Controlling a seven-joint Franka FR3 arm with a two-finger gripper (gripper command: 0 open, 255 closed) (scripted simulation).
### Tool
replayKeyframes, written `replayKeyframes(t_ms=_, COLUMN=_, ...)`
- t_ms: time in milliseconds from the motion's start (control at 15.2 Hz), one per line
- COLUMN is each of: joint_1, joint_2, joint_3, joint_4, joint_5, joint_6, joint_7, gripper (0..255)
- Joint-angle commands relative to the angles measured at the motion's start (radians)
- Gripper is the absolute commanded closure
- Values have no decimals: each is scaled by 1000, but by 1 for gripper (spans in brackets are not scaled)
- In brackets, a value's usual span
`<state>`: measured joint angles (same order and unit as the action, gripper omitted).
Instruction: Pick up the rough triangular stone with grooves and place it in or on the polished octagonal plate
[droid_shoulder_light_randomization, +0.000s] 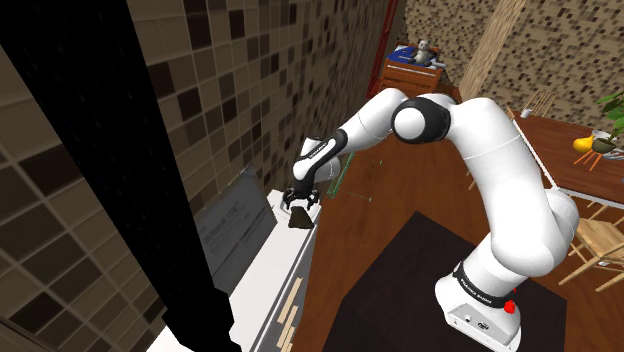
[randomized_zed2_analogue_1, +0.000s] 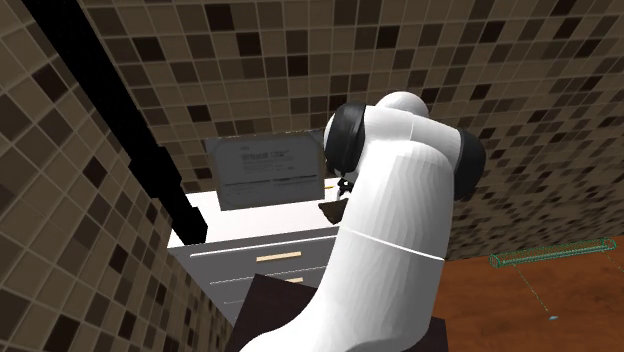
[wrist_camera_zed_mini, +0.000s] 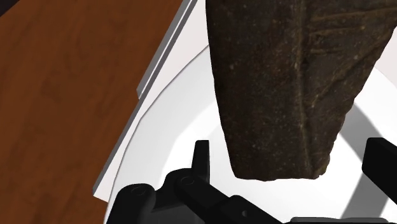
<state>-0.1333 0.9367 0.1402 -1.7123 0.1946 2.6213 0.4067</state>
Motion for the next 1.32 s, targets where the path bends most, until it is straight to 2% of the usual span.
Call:
replayKeyframes(t_ms=0, joint_1=0, joint_2=5, joint_3=0, joint_4=0, joint_5=0, joint_6=5, joint_7=-1, gripper=0)
replayKeyframes(t_ms=330, joint_1=0, joint_2=5, joint_3=0, joint_4=0, joint_5=0, joint_6=5, joint_7=-1, gripper=0)
replayKeyframes(t_ms=396, joint_1=0, joint_2=5, joint_3=0, joint_4=0, joint_5=0, joint_6=5, joint_7=-1, gripper=255)
replayKeyframes(t_ms=990, joint_1=0, joint_2=5, joint_3=0, joint_4=0, joint_5=0, joint_6=5, joint_7=-1, gripper=255)
replayKeyframes(t_ms=1254, joint_1=-2, joint_2=-47, joint_3=1, joint_4=-29, joint_5=1, joint_6=-17, joint_7=5, gripper=255)
